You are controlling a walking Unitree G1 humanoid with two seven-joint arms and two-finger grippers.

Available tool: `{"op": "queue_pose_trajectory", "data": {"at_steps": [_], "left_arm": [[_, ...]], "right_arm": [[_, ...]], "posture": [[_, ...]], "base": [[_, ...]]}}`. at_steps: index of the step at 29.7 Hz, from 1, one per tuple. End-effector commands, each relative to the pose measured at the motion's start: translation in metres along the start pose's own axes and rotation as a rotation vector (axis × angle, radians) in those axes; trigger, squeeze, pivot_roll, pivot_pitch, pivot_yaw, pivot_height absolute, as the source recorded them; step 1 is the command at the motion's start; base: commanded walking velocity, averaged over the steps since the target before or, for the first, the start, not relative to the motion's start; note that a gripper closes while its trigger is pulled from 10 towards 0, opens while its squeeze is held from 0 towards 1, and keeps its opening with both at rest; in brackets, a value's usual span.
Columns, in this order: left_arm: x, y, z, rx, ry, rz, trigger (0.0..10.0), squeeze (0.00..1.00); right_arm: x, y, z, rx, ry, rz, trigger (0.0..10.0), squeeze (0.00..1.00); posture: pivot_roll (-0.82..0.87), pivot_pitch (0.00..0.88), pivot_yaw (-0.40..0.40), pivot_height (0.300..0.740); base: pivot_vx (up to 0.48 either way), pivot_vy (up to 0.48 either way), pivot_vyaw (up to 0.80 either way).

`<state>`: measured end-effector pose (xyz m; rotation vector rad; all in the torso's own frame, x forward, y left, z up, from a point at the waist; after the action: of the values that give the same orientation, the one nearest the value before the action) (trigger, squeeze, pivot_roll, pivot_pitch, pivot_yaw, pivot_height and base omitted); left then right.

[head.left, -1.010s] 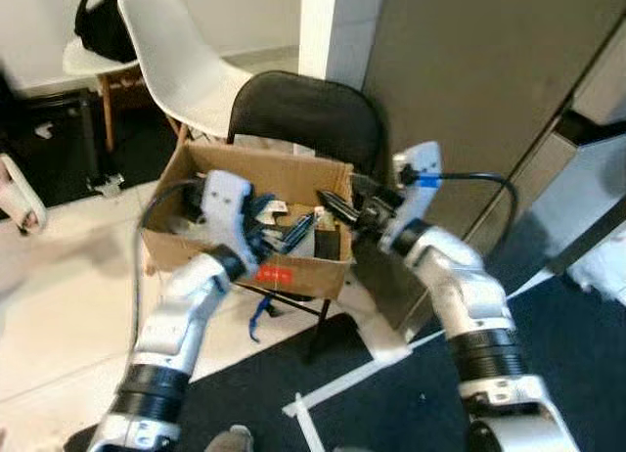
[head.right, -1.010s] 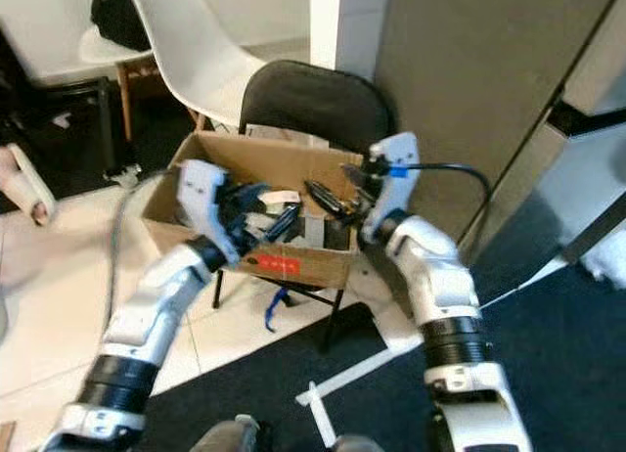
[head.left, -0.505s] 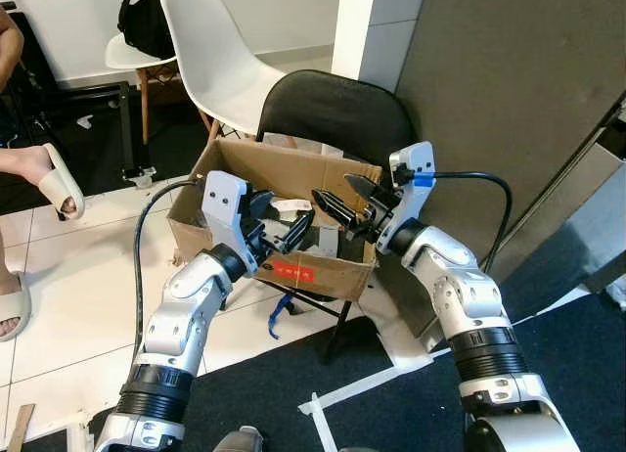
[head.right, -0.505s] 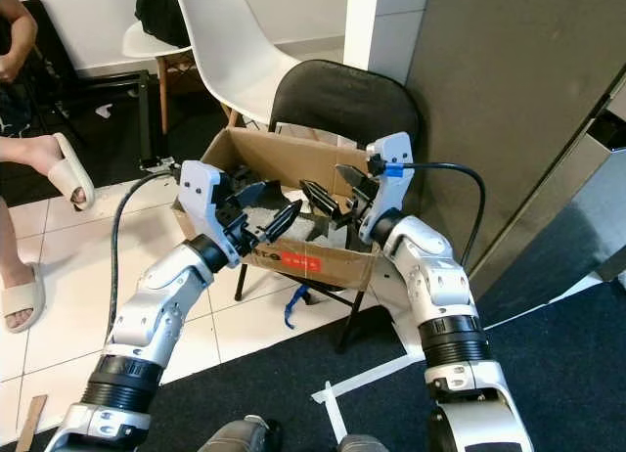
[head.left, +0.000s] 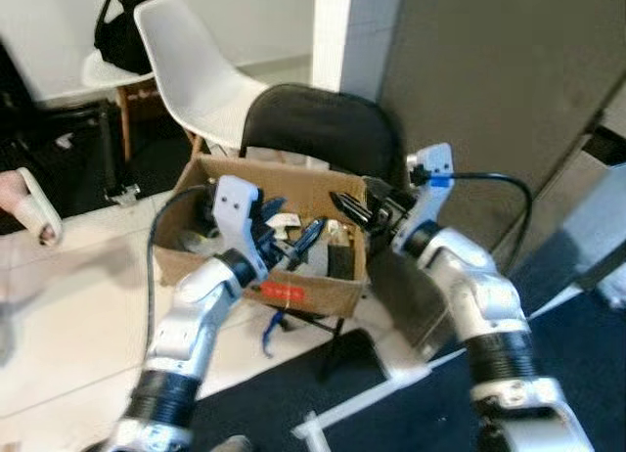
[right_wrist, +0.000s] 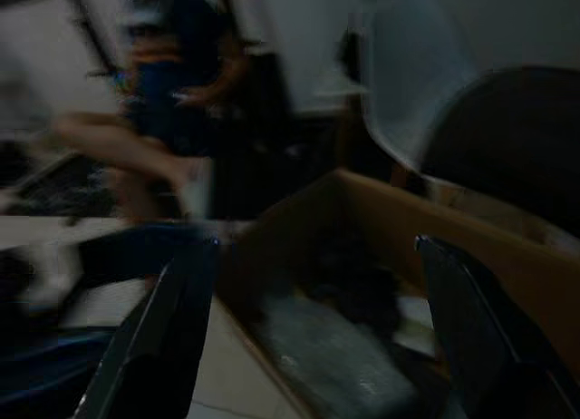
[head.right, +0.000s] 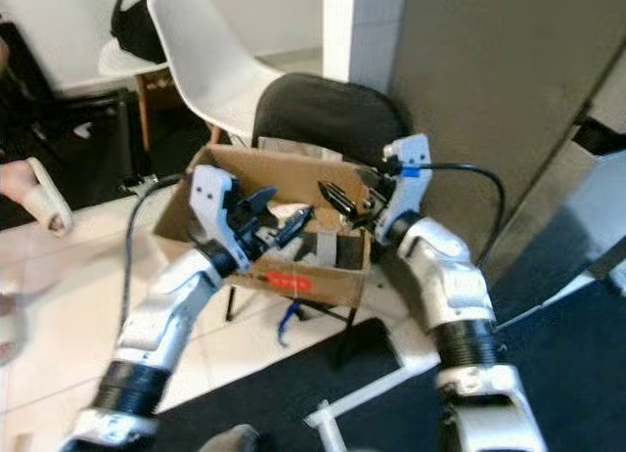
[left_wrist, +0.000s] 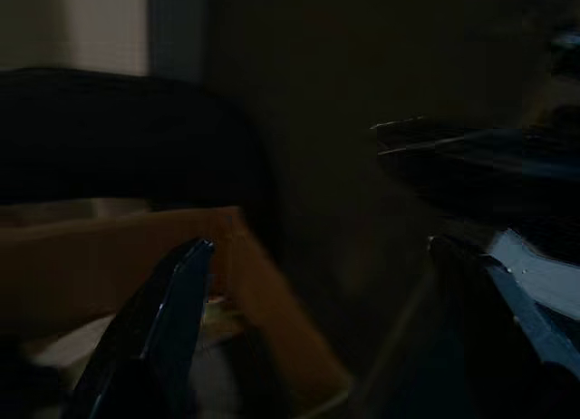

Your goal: Picking trash to rubbish bin

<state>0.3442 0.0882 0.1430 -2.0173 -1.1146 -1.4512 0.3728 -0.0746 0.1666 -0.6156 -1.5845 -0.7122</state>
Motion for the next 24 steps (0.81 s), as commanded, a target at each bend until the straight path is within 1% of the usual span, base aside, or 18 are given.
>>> {"op": "queue_pose_trajectory", "data": {"at_steps": [1, 3, 4, 10, 24], "left_arm": [[-0.0039, 0.0028, -0.0071, -0.024, -0.01, 0.005, 10.0, 0.0], [-0.0041, 0.0027, -0.0071, -0.024, -0.008, 0.006, 10.0, 0.0], [-0.0044, 0.0027, -0.0071, -0.023, -0.006, 0.008, 10.0, 0.0], [-0.0046, 0.0027, -0.007, -0.022, -0.004, 0.01, 10.0, 0.0], [-0.0064, 0.0036, -0.0054, -0.011, -0.008, 0.021, 10.0, 0.0]], "right_arm": [[-0.0055, -0.0092, -0.0107, -0.032, -0.006, 0.029, 10.0, 0.0], [-0.0046, -0.0094, -0.0096, -0.023, -0.011, 0.021, 10.0, 0.0], [-0.0042, -0.0098, -0.0082, -0.012, -0.023, 0.02, 10.0, 0.0], [-0.0031, -0.0096, -0.0072, -0.005, -0.015, 0.009, 10.0, 0.0], [-0.0021, -0.0097, -0.0067, 0.003, -0.008, 0.001, 10.0, 0.0]], "posture": [[-0.03, 0.0, -0.042, 0.74], [-0.03, 0.0, -0.042, 0.74], [-0.03, 0.0, -0.043, 0.74], [-0.03, 0.0, -0.044, 0.74], [-0.03, 0.0, -0.043, 0.74]], "base": [[0.345, 0.0, 0.0], [0.345, 0.0, 0.0], [0.334, 0.0, 0.77], [0.321, 0.0, 0.76], [0.0, 0.0, 0.75]]}}
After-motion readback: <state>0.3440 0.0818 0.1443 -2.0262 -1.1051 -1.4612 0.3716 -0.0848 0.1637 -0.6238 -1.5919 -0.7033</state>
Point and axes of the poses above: a point about 5 cm out from each wrist's last joint towards the gripper, its own y axis pointing out of the wrist towards the gripper, its own x axis along the axis of the wrist's last joint, z = x × y, the point moved 5 cm from there along y, pointing out of the wrist towards the gripper, and after that the axes turned 15 degrees about -y, right-handed, at the moved point
